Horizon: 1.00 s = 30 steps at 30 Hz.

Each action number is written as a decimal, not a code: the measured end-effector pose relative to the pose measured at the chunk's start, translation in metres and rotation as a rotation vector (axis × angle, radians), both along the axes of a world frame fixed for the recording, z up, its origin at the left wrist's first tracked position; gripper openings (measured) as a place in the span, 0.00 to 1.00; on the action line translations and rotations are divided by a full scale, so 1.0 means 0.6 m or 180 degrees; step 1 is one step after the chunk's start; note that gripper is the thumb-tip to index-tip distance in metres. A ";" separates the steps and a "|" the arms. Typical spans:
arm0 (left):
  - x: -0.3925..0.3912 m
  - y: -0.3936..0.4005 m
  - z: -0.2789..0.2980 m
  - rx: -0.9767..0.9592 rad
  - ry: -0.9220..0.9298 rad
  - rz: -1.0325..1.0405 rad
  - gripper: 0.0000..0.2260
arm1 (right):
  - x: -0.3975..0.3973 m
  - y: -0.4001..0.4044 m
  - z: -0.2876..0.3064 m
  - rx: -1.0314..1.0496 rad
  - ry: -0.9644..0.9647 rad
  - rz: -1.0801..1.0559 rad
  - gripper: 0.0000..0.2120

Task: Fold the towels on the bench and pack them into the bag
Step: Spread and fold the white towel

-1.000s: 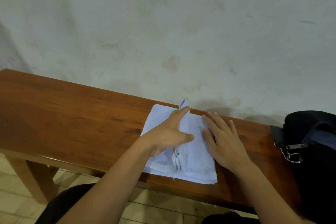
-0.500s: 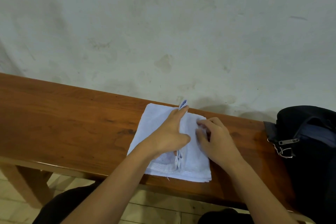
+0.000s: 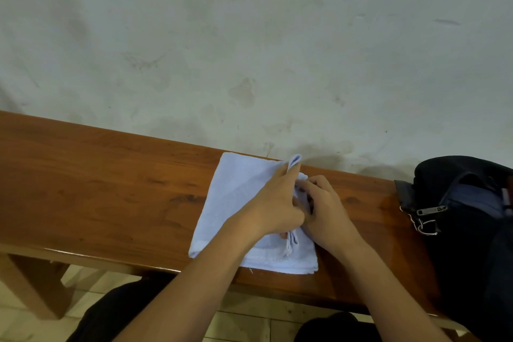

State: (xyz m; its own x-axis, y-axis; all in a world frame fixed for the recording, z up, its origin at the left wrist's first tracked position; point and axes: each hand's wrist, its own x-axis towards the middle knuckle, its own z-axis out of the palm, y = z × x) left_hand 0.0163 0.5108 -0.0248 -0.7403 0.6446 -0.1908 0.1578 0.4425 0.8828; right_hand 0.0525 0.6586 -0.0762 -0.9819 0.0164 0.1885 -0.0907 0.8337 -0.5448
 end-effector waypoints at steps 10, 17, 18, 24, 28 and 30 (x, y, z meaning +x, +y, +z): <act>-0.015 -0.004 0.007 0.0207 -0.0194 0.0035 0.24 | 0.015 0.009 0.026 -0.0563 0.0116 -0.0360 0.18; -0.082 -0.088 -0.012 -0.1549 0.1619 0.0469 0.24 | 0.043 -0.005 0.025 -0.0658 -0.0466 -0.0371 0.26; -0.083 -0.095 -0.015 -0.1740 0.1591 0.0474 0.24 | 0.043 -0.005 0.024 -0.0609 -0.0505 -0.0405 0.24; -0.079 -0.115 -0.007 -0.1589 0.1273 0.0612 0.08 | 0.037 -0.003 0.037 -0.0033 -0.0589 -0.0873 0.12; -0.065 -0.133 0.013 -0.1522 0.0720 0.0218 0.09 | 0.032 0.001 0.049 0.0302 -0.0451 -0.0983 0.09; -0.059 -0.150 0.025 -0.1529 0.0184 0.0028 0.08 | 0.032 -0.001 0.053 0.0297 -0.0414 -0.0946 0.11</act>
